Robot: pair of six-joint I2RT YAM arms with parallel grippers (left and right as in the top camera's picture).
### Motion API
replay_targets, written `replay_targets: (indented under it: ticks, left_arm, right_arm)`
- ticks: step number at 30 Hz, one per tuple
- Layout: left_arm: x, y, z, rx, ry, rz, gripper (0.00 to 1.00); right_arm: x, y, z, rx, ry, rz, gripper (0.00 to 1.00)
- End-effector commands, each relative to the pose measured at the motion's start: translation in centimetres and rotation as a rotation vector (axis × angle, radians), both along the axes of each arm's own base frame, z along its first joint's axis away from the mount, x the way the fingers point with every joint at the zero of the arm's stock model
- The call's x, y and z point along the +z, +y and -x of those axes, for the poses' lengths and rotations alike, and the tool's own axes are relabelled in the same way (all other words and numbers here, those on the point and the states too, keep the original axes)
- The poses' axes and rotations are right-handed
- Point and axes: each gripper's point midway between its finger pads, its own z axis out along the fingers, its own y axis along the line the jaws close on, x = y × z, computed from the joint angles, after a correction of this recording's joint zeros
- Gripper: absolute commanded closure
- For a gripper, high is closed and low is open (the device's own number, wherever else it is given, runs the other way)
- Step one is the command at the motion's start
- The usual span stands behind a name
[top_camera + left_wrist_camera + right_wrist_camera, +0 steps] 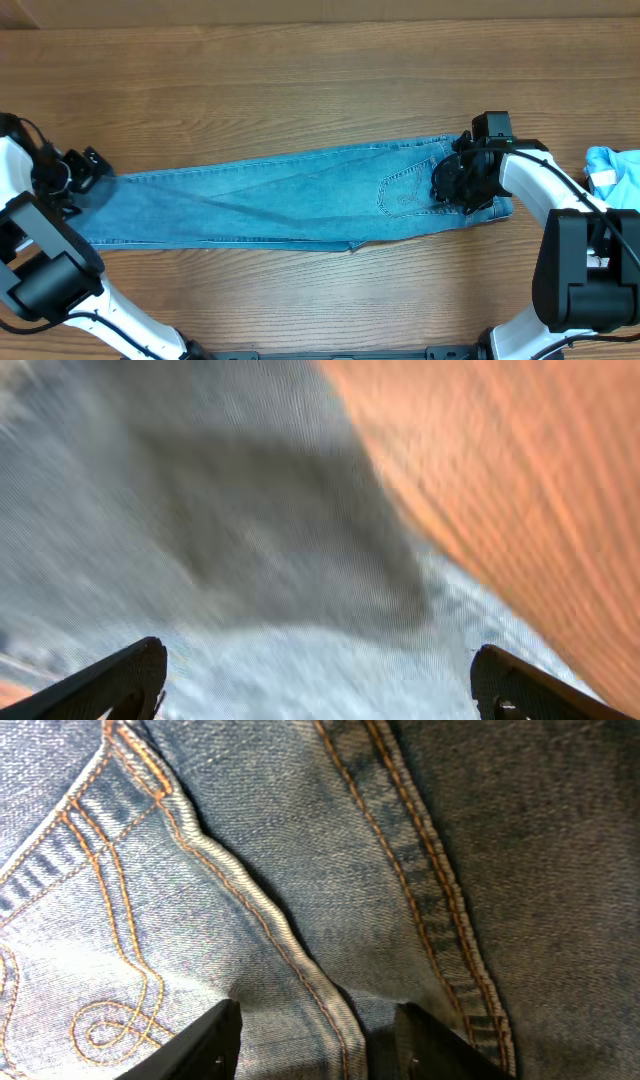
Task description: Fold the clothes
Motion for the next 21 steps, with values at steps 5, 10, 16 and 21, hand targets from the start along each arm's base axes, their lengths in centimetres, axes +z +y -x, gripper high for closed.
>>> replay_targets:
  ticks: [5, 10, 16, 21]
  left_arm:
    - [1.7, 6.9, 1.5, -0.165, -0.019, -0.238, 0.0]
    - [0.3, 8.0, 1.6, -0.255, 0.012, -0.278, 0.01]
    - [-4.1, 6.4, 2.1, -0.265, 0.046, -0.149, 0.01]
    - [-5.4, 5.4, 2.6, -0.268, 0.065, -0.088, 0.25]
  right_arm:
    - [-1.0, -2.2, 1.0, -0.029, 0.035, 0.092, 0.45]
    - [-1.0, -2.2, 1.1, -0.028, 0.039, 0.091, 0.45]
    - [-1.0, -2.2, 1.2, -0.028, 0.042, 0.091, 0.45]
    - [-1.0, -2.2, 1.3, -0.028, 0.046, 0.091, 0.44]
